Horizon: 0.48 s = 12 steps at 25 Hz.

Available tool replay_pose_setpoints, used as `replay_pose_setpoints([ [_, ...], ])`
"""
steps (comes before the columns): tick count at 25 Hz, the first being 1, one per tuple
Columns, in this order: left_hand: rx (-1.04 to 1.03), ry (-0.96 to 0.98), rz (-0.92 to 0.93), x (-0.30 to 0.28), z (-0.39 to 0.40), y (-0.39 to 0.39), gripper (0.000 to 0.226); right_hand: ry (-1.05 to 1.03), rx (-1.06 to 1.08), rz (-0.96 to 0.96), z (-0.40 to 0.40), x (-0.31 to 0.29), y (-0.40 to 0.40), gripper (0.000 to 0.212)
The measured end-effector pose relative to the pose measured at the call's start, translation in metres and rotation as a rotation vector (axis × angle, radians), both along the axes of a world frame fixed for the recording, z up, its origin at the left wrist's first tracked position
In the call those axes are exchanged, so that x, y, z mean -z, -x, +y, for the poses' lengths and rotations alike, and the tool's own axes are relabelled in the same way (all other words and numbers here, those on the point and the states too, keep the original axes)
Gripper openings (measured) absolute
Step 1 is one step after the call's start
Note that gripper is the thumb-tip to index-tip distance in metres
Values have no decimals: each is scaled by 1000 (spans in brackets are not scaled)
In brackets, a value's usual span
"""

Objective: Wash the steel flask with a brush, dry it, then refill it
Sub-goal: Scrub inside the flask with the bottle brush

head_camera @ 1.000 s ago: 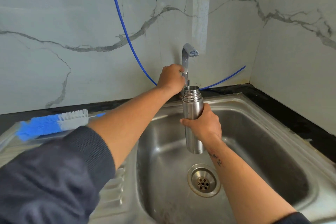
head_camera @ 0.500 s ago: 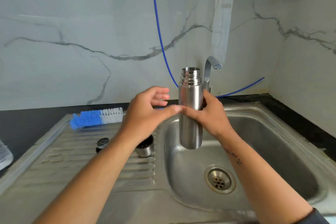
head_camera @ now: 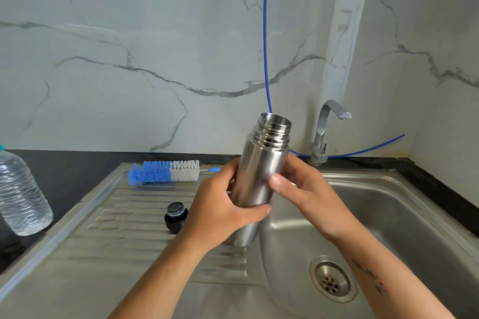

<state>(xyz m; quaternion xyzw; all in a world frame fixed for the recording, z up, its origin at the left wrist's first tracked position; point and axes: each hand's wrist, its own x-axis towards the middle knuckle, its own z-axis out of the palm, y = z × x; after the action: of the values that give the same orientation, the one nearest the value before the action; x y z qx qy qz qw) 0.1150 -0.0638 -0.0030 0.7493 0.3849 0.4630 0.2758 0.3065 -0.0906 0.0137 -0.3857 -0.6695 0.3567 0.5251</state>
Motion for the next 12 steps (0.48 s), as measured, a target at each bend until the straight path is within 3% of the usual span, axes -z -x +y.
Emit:
replay_pose_setpoints([
  [3, -128, -62, -63, -5, 13, 25, 74, 99, 191, 32, 29, 8, 0, 39],
  [6, -226, -84, -163, -6, 26, 47, 74, 56, 407, -380, 99, 36, 1, 23],
  [12, -359, -104, -251, 4, 49, 71, 77, 132, 295, -1003, 211, 65, 30, 47],
])
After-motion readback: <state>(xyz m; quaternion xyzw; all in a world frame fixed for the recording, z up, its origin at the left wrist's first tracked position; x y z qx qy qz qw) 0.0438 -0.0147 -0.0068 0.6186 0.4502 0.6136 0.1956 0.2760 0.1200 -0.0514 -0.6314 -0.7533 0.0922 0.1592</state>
